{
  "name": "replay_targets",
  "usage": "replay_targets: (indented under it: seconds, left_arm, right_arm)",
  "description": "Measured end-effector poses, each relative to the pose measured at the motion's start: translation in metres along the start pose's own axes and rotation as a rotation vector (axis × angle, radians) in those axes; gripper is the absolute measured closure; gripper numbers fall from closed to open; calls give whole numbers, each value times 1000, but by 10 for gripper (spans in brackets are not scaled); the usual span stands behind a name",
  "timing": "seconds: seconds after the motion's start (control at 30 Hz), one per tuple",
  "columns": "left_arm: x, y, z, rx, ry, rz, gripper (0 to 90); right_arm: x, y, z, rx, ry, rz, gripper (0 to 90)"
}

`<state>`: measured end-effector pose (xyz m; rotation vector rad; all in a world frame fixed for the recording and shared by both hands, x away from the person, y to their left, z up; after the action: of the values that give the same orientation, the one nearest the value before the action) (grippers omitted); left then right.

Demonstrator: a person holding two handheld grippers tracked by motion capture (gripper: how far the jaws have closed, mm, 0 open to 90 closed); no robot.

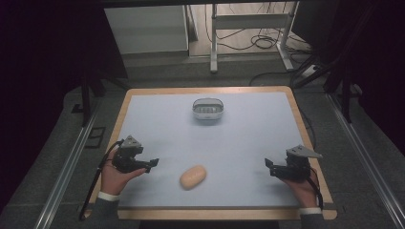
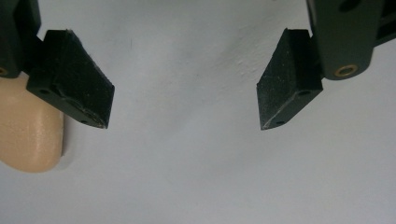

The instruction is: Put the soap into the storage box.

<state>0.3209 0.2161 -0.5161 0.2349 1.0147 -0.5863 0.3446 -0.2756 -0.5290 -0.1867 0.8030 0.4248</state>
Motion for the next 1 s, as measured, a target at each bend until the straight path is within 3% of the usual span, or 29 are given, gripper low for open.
replay_targets:
  seconds: [0.33, 0.6, 1.0]
  left_arm:
    - [-4, -20, 16, 71, 24, 3, 188]
    - [-4, -30, 24, 106, 42, 1, 186]
    - [3, -56, 37, 178, 90, -15, 182]
  right_arm:
    - [0, 1, -2, -13, 14, -10, 86]
    - [-2, -1, -2, -6, 10, -16, 86]
    - [1, 1, -3, -16, 21, -21, 85]
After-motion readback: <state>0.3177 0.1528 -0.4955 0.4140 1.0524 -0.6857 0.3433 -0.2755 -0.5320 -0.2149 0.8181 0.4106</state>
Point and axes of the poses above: each handheld gripper's, and its own axes: x roughly forward along the jaws, z roughly out of its top, y roughly to its left, the point moved 4 cm from there along x, roughly forward along the jaws, and after that the axes turned 12 degrees about y, right-handed, at the moved point
